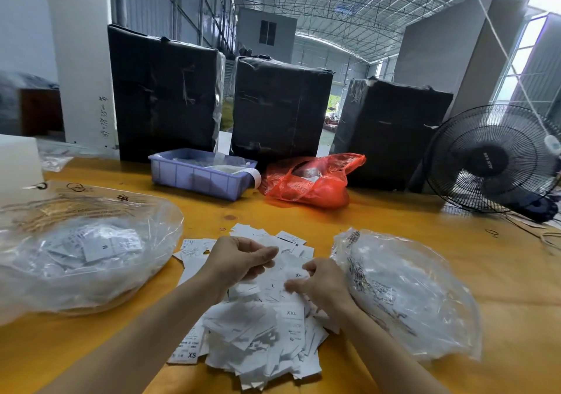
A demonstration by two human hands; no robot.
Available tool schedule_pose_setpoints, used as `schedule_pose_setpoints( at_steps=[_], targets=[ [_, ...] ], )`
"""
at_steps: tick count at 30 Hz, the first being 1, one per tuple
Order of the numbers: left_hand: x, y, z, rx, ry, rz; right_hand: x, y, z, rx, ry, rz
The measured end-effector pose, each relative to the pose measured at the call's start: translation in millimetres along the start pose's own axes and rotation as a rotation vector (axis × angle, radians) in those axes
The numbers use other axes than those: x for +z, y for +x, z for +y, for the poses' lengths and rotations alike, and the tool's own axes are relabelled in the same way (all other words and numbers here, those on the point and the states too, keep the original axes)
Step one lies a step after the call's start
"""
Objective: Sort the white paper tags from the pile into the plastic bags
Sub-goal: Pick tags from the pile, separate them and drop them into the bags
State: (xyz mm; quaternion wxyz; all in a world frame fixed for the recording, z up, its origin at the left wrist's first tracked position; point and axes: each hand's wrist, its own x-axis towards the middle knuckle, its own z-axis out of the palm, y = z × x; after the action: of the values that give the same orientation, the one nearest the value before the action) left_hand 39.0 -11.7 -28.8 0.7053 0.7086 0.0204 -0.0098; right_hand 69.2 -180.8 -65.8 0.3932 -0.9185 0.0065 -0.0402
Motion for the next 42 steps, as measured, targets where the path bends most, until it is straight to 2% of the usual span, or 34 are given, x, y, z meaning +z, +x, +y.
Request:
schedule_pose_setpoints(
  at_steps=[3,8,10,14,17,21,24,27,30,32,35,38,42],
  targets=[
    [-1,2,-3,0.004,0.006,0.017,-1,0,2,0.014,0.157,0.052],
    [-2,3,-3,0.010,-0.004,0.017,1,1,5,-0.146,-0.026,0.203],
    [-2,3,-3,0.013,-0.011,0.007,-1,-3,1,-0.197,-0.001,0.177],
    [-2,4,-3,0.015,0.004,-0.015,-23,-10,-20,-0.290,0.325,0.138],
    [-2,4,-3,0.020,0.000,-0.025,-43,-17,-34,-0.346,0.408,0.103],
    [-1,3,-3,0.016,-0.006,-0.042,-50,-22,-43,-0.353,0.384,0.010],
    [-1,2,-1,-0.025,-0.029,-0.086,-46,-23,-44,-0.385,0.331,0.002],
    [-1,0,0,-0.031,0.006,-0.121,-46,-21,-43,-0.361,0.404,-0.018],
    [1,-3,2,0.051,0.169,-0.131,-50,-20,-42,-0.289,0.496,-0.200],
    [3,-5,4,0.089,0.256,-0.129,-50,-22,-41,-0.257,0.446,-0.303],
    [3,-5,8,0.116,0.308,-0.134,-47,-20,-39,-0.232,0.358,-0.244],
    [-1,-1,9,0.085,0.260,-0.082,-46,-19,-37,-0.198,0.406,-0.146],
    [-5,3,9,-0.001,-0.049,-0.071,-44,-19,-36,-0.181,0.472,-0.109]
  ],
)
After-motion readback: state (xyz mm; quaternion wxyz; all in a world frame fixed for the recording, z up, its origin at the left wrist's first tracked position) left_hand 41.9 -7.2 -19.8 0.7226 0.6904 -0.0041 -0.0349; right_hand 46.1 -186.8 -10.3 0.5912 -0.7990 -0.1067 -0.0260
